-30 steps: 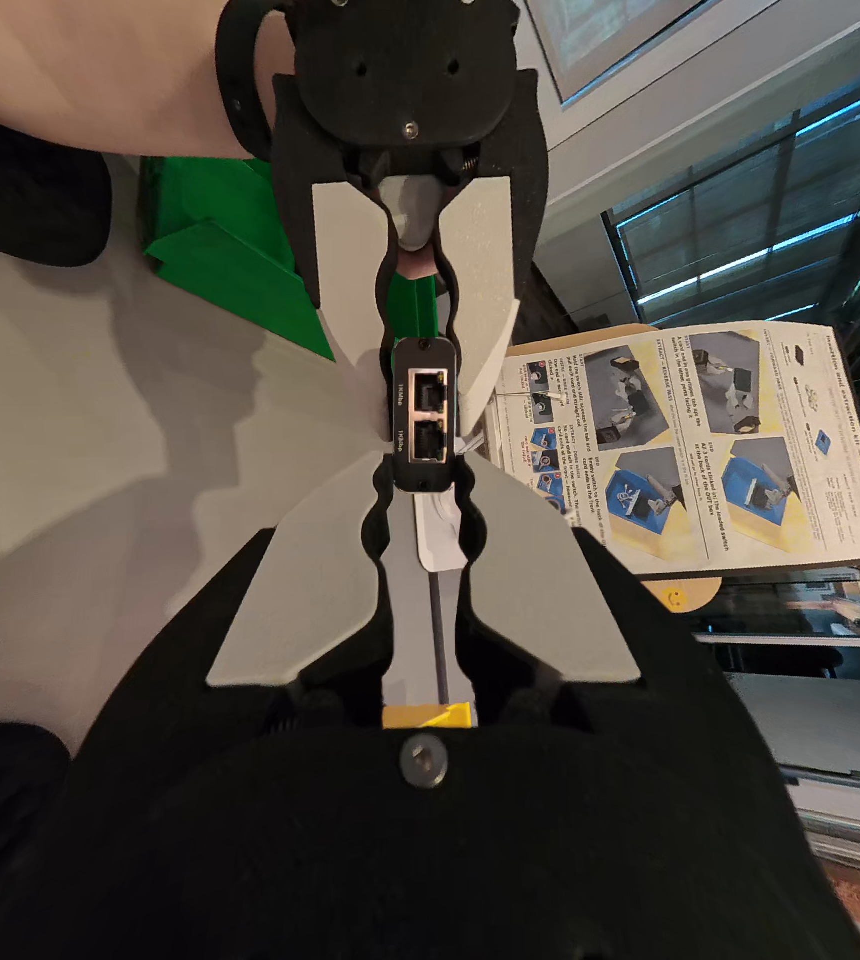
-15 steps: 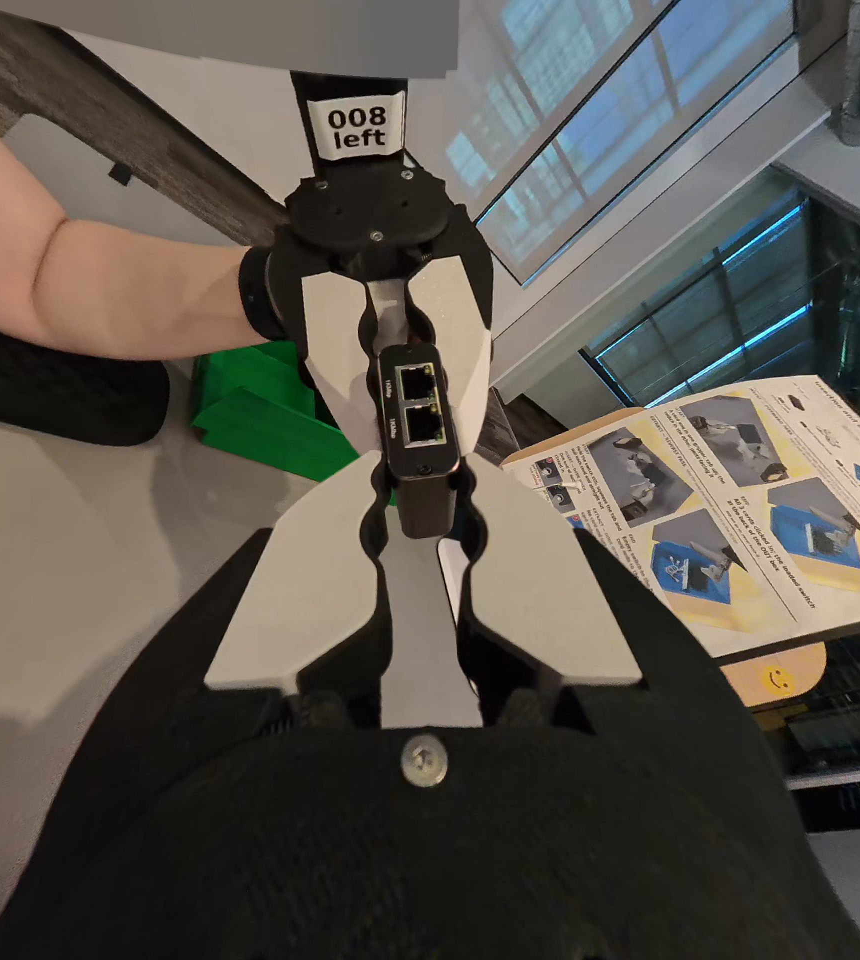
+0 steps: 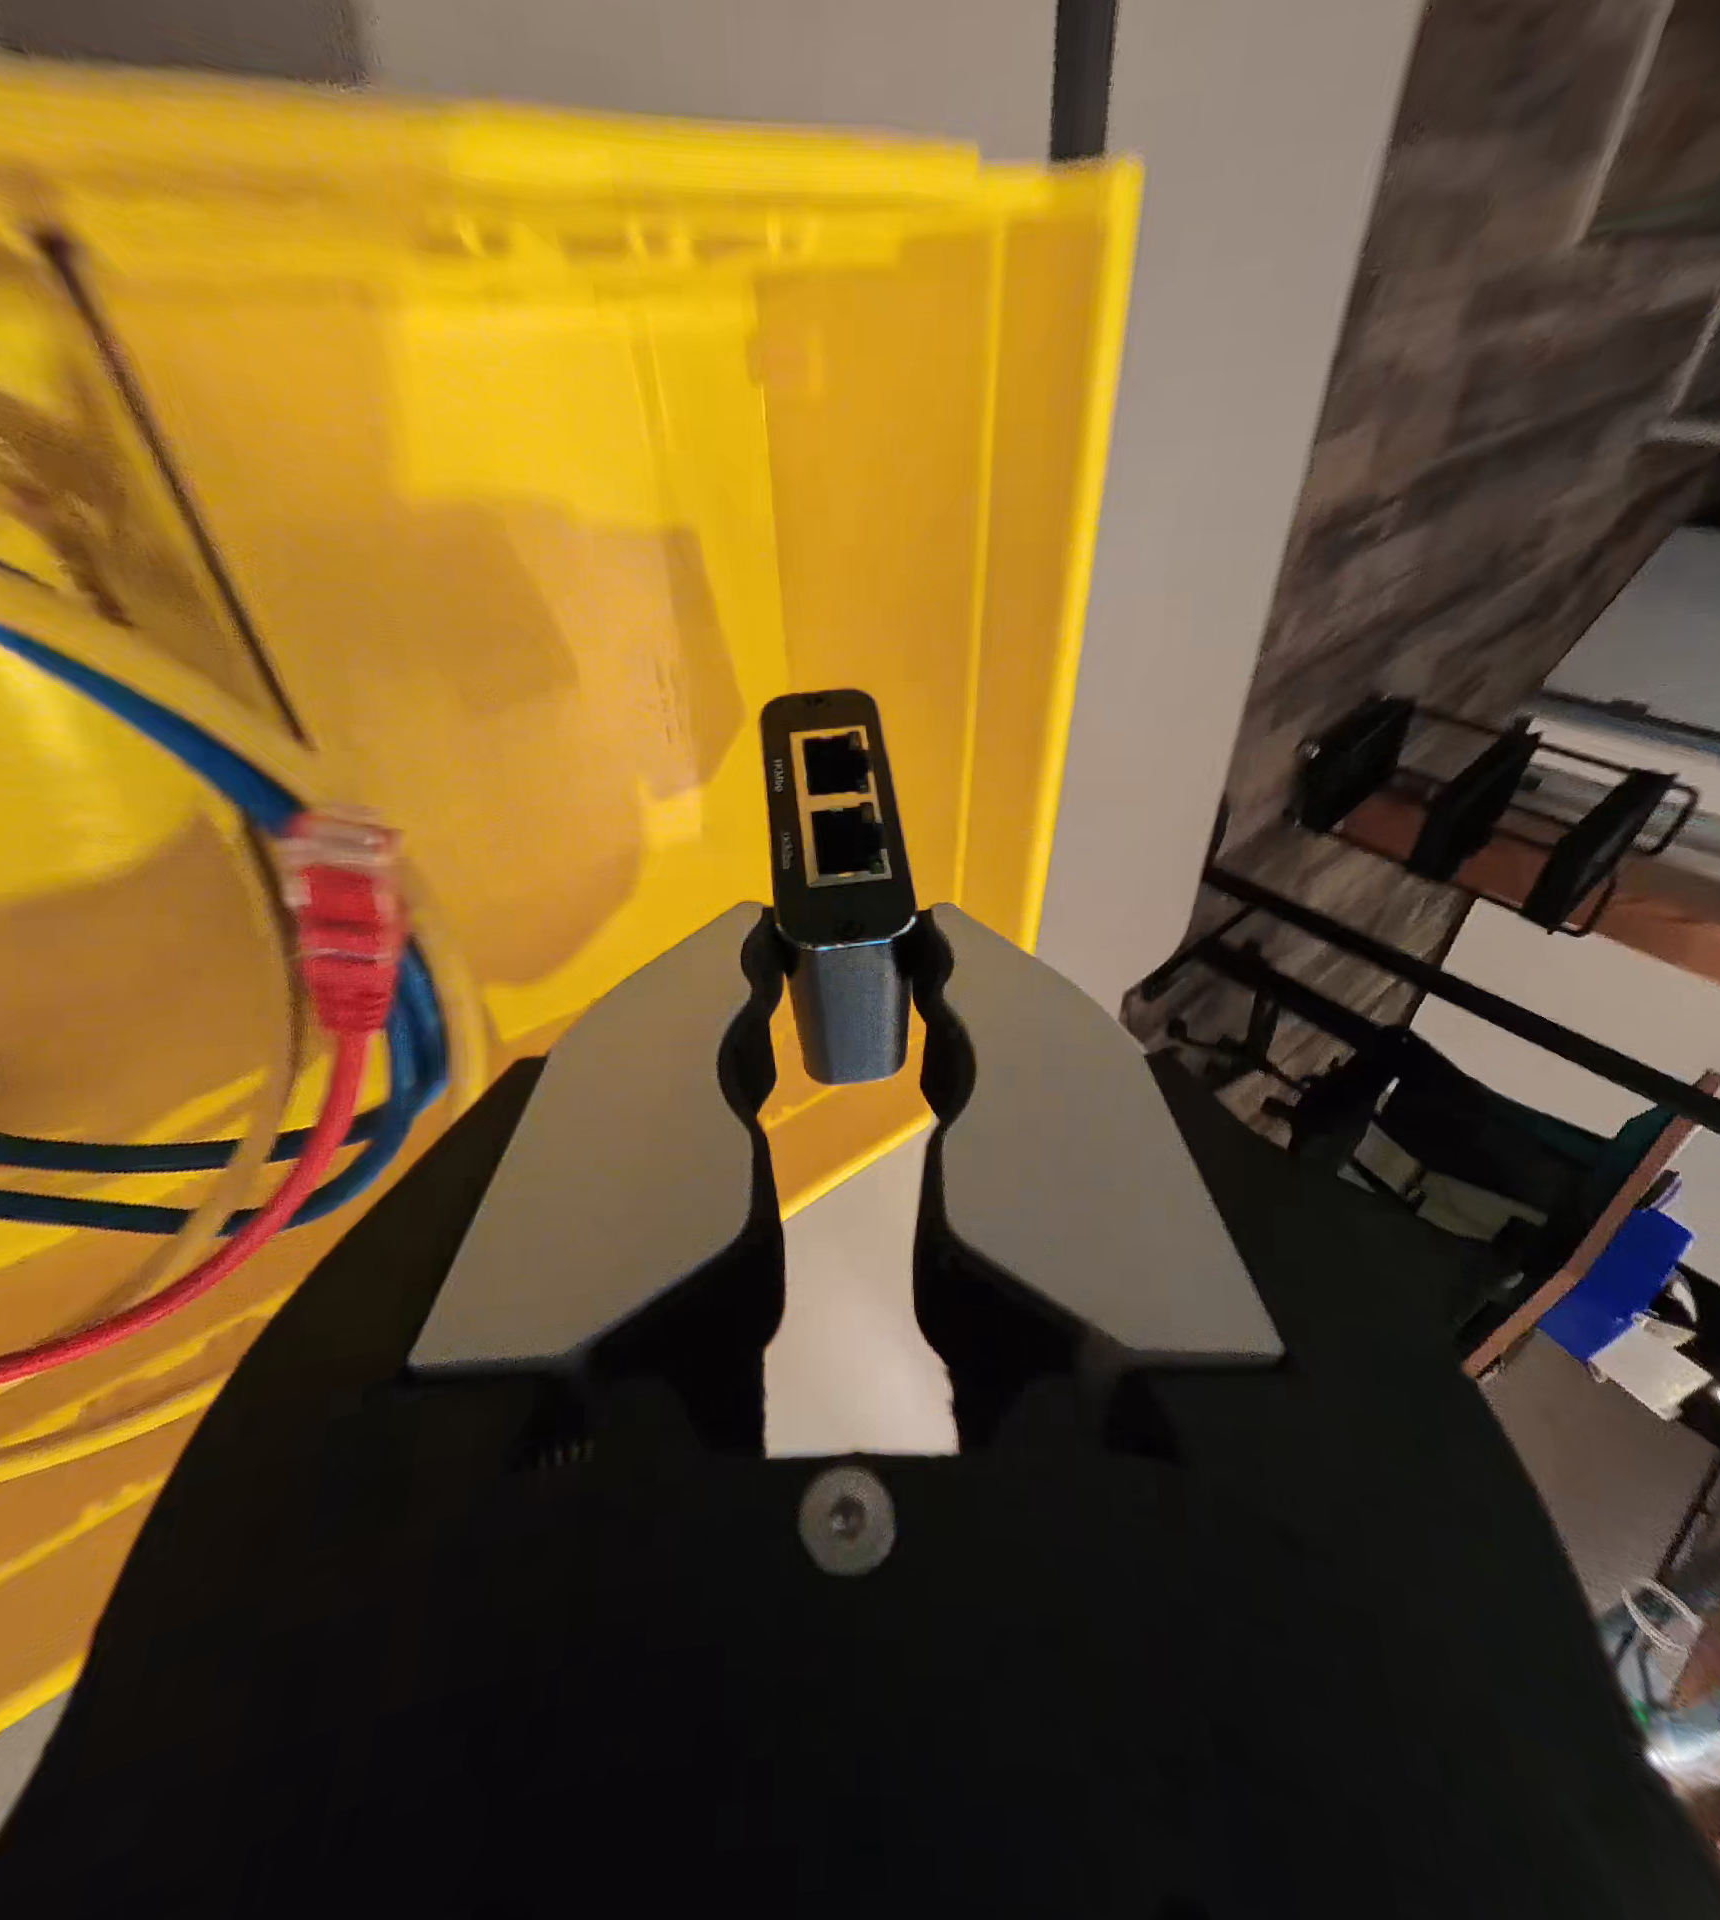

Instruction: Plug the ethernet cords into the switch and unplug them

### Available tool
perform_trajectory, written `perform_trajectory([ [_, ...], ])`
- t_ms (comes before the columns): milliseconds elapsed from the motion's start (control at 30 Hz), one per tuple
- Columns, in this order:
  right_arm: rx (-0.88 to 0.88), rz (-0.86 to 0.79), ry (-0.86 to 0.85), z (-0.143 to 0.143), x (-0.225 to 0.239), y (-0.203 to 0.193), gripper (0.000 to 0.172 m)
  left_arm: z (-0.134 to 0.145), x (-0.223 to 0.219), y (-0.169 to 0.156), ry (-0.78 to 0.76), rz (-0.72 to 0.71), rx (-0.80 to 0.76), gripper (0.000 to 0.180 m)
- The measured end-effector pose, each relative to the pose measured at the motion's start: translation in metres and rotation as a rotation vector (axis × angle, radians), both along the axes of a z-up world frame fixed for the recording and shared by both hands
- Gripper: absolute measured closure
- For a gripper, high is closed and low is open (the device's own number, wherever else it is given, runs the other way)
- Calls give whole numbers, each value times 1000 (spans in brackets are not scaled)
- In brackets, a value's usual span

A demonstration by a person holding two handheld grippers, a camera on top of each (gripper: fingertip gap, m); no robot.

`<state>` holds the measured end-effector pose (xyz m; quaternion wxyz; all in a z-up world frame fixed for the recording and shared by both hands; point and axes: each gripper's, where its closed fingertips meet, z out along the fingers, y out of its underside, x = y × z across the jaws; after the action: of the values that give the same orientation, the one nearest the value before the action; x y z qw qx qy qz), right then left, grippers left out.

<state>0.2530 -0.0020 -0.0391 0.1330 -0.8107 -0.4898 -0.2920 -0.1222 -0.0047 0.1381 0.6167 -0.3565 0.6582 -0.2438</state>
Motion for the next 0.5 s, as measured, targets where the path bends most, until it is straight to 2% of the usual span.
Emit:
perform_trajectory([
  [200, -130, -60, -4, -50, 23, 19, 147, -1, -2, 11, 7, 50, 9, 159],
  [300, -170, -69, -47, -63, 26, 22, 147, -5, 2, 14, 26, 62, 11, 159],
  [500, -201, -133, 7, -79, 24, 16, 146, -13, 10, 18, 60, 81, 22, 159],
])
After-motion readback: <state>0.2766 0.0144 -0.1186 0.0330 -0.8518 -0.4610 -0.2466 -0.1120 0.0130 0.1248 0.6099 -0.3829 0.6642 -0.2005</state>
